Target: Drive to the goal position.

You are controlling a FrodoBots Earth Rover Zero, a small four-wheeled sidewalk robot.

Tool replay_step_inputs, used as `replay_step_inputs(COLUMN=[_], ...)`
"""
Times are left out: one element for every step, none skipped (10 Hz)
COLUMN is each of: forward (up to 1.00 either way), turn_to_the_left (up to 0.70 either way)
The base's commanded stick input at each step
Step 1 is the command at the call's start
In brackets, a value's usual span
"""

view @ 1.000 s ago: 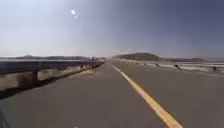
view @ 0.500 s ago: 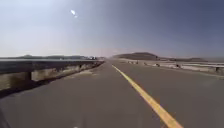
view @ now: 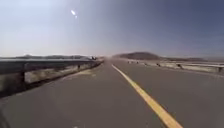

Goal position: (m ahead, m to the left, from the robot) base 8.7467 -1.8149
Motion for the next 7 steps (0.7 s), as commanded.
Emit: replay_step_inputs(forward=[0.50,0.50,0.50,0.50,0.50,0.50,0.50], turn_to_the_left=[0.00,0.00,0.00,0.00,0.00,0.00,0.00])
